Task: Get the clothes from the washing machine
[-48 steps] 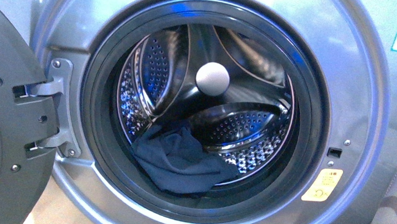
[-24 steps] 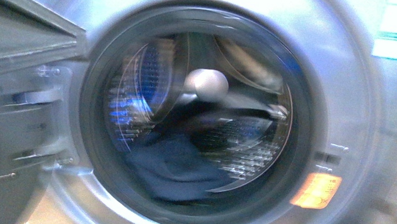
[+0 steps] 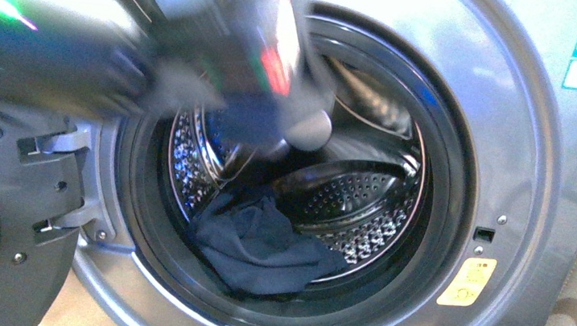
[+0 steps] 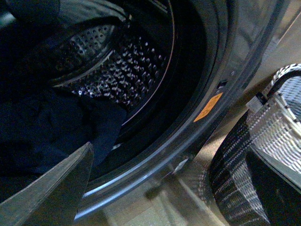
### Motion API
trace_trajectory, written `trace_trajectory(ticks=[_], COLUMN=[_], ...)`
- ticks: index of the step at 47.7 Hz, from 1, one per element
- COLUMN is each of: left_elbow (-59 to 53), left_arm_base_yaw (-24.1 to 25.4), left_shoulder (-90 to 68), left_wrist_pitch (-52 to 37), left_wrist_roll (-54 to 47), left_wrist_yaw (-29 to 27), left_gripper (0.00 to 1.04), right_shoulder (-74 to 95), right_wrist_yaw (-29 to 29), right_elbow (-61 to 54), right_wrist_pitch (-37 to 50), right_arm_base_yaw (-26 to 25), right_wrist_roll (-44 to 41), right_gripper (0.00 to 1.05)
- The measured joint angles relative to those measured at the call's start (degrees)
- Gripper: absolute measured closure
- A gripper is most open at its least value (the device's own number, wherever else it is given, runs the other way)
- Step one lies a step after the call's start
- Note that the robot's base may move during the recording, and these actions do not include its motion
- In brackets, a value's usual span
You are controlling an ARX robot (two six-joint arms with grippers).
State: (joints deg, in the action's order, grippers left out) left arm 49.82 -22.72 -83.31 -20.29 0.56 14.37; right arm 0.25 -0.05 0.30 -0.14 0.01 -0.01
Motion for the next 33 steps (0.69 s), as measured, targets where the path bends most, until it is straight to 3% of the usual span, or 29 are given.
trace_trajectory(ticks=[26, 33], left_elbow=[25.40, 34.84], left_arm_base_yaw=[1.29, 2.25], left_shoulder=[-30.88, -39.69], left_wrist_pitch=[2.29, 4.31], left_wrist_roll=[-3.89, -8.87], left_wrist_yaw=[-7.54, -12.59], left_gripper=[0.07, 0.07], right_shoulder=[0.00, 0.00], right_wrist_yaw=[-0.02, -0.02], right_elbow=[0.00, 0.00], right_wrist_pitch=[0.00, 0.00], right_arm_base_yaw=[0.00, 0.00], right_wrist_roll=[0.00, -0.02], right_gripper=[0.07, 0.07])
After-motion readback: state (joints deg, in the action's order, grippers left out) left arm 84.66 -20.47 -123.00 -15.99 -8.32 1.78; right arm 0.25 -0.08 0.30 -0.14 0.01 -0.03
